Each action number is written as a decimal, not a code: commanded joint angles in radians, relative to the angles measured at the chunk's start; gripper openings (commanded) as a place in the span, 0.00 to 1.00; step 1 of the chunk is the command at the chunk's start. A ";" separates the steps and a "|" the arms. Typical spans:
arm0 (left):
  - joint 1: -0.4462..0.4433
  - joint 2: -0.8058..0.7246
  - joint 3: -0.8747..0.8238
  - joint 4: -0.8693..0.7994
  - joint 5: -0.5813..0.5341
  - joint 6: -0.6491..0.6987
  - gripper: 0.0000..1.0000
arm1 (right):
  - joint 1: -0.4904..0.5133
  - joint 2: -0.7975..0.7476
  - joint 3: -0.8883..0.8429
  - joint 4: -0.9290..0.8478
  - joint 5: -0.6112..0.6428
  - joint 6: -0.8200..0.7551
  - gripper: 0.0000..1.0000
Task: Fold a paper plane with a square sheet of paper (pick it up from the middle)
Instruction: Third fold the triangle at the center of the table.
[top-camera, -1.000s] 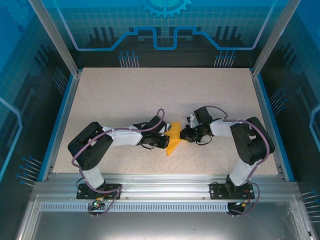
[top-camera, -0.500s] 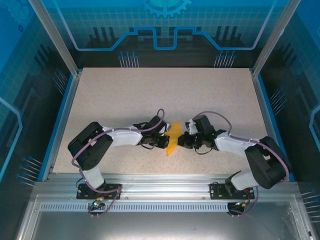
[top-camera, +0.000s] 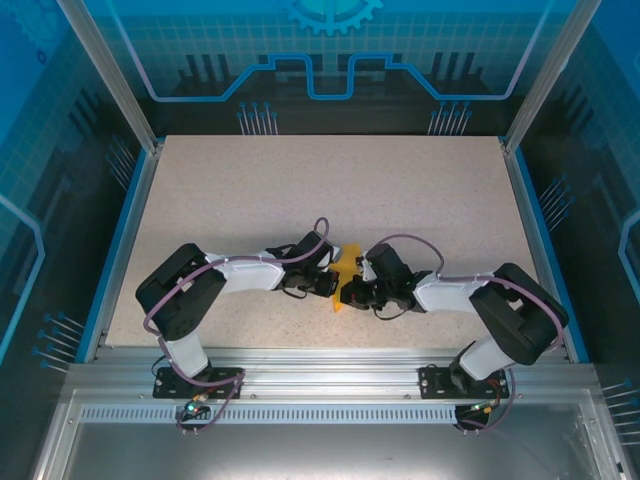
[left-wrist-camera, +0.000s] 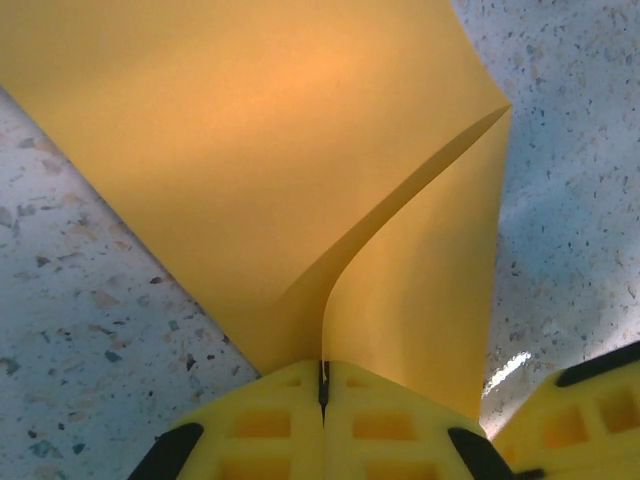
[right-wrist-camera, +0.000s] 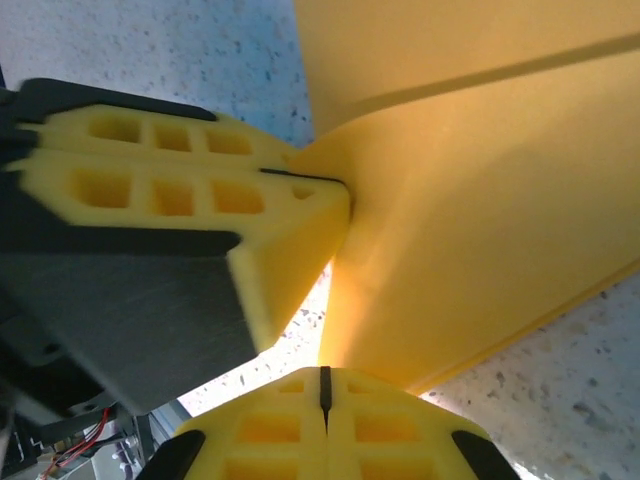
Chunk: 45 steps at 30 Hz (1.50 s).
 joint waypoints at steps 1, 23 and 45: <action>0.006 0.028 0.003 -0.007 0.033 0.001 0.04 | 0.019 0.043 -0.007 0.036 0.016 0.016 0.05; 0.006 0.031 -0.008 0.003 0.035 -0.007 0.04 | 0.057 -0.013 -0.032 0.033 0.006 0.022 0.08; 0.007 0.024 -0.014 0.004 0.036 -0.008 0.04 | 0.078 -0.041 -0.008 -0.045 0.027 0.010 0.08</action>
